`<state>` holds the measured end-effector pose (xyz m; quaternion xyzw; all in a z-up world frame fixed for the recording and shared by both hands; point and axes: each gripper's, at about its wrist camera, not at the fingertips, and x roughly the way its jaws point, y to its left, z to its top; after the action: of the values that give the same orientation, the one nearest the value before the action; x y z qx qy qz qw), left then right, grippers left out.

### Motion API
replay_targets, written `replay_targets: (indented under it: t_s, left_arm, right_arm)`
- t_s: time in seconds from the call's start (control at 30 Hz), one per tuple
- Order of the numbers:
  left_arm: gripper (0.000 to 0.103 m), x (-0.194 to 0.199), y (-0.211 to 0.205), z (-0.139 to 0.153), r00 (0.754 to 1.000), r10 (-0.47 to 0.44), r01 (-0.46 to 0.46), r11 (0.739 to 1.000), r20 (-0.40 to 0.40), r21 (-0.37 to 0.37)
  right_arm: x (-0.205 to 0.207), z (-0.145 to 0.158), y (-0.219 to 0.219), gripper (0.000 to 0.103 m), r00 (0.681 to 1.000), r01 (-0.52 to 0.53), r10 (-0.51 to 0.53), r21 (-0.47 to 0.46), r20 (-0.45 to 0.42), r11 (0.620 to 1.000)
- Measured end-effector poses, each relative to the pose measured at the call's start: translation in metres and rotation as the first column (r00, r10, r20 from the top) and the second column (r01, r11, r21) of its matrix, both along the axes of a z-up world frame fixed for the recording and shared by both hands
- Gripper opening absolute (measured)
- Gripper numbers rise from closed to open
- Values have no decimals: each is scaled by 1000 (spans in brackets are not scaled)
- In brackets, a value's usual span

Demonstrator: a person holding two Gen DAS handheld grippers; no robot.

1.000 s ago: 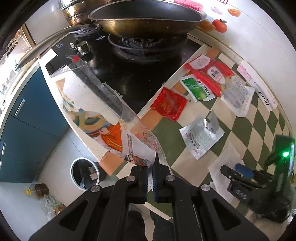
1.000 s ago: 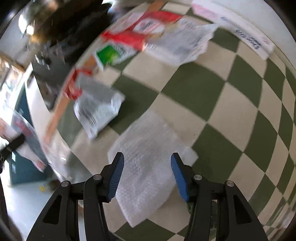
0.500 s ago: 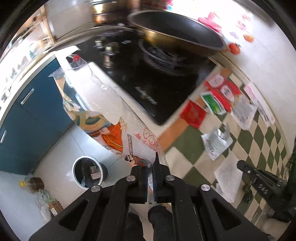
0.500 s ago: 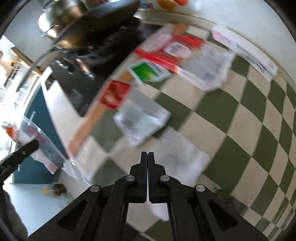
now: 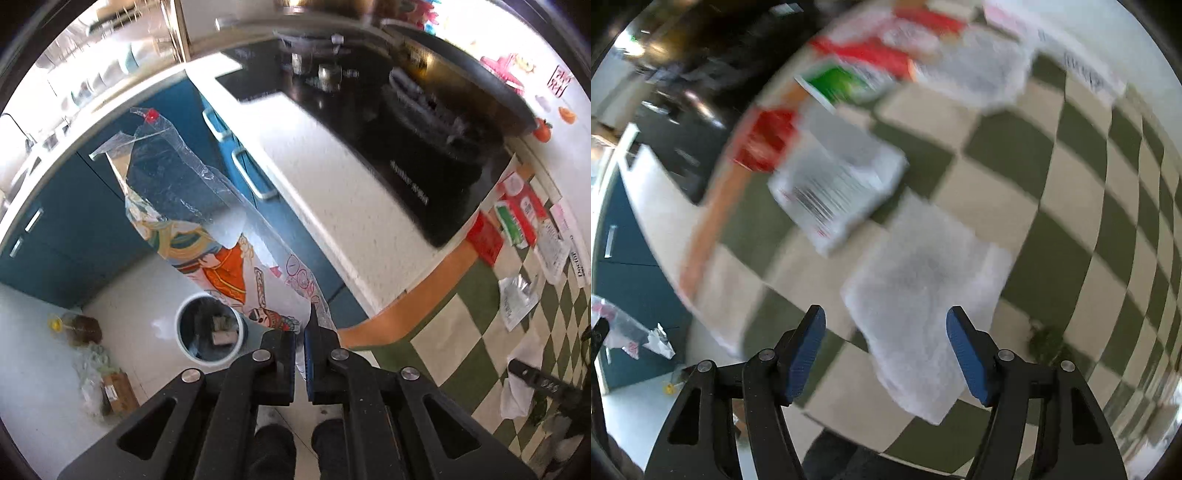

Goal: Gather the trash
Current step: 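Carry the bag and tissue to the bin and open both tools to drop them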

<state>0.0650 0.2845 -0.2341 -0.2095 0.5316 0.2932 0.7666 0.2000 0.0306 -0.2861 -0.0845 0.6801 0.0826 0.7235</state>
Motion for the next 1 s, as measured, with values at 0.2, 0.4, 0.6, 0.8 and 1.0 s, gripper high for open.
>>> replay_targets:
  t_s: [0.2, 0.4, 0.6, 0.8, 1.0]
  left_arm:
    - [1, 0, 1, -16, 1000, -12, 12, 999, -2, -43]
    - [1, -22, 24, -2, 999, 3, -1, 999, 34, -52]
    - [1, -85, 87, 3, 992, 120, -118, 992, 32, -51]
    - [1, -165, 168, -40, 953, 302, -303, 947, -23, -105]
    - [1, -222, 232, -144, 901, 424, -433, 882, -89, -185]
  right_arm:
    - [-14, 1, 6, 3, 997, 16, -18, 28, 77, 999]
    - [-39, 34, 38, 3, 995, -49, 29, 225, 91, 973]
    - [-73, 58, 118, 3, 982, -188, 172, 390, 77, 901]
    - [-123, 17, 233, 3, 944, -274, 329, 511, -19, 815]
    - [-173, -89, 330, 3, 901, -281, 417, 572, -119, 771]
